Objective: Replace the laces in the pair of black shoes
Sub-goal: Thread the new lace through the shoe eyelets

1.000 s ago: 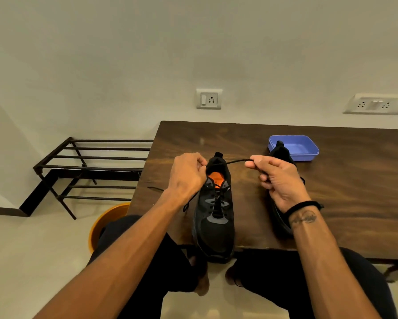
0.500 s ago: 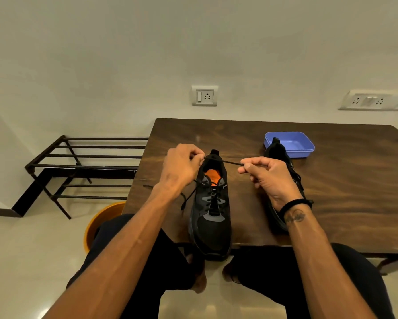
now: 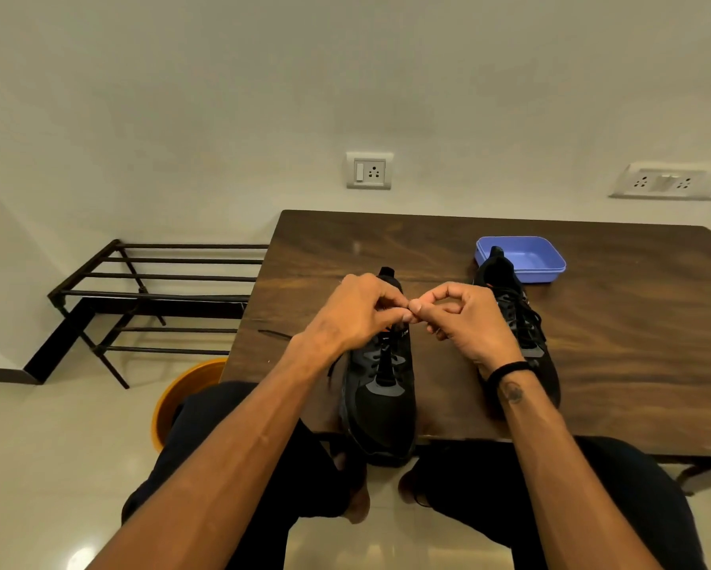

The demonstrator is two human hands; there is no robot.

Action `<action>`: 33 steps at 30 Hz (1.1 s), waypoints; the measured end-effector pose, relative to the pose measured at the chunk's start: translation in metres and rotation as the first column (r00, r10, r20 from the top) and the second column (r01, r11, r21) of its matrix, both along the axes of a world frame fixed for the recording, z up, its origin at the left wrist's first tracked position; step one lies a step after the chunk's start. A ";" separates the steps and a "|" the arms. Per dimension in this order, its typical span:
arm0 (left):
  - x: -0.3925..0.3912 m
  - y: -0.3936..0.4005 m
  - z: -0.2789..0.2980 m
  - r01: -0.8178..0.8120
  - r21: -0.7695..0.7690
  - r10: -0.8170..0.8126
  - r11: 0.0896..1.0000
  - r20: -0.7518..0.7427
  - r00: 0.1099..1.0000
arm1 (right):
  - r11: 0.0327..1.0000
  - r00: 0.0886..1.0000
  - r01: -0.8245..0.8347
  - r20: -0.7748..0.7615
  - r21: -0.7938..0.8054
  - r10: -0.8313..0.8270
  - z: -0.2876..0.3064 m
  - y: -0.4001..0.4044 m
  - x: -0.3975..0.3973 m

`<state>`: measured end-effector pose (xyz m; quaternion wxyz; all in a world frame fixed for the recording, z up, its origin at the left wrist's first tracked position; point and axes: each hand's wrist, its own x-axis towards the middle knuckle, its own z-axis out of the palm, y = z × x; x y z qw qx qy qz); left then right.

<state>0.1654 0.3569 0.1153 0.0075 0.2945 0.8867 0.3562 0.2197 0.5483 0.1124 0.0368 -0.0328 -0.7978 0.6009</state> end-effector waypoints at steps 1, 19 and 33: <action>-0.001 -0.002 0.000 -0.012 0.007 0.012 1.000 -0.006 1.000 | 1.000 1.000 0.004 -0.012 0.009 -0.004 0.000 0.001 0.000; -0.015 0.002 -0.013 -0.162 -0.068 0.157 0.984 -0.069 0.985 | 0.991 0.999 0.002 0.051 0.135 -0.009 -0.012 -0.007 -0.005; -0.032 0.003 -0.022 -0.189 -0.305 0.231 0.933 0.109 0.967 | 0.940 0.979 0.097 0.139 0.326 -0.149 -0.049 -0.020 -0.014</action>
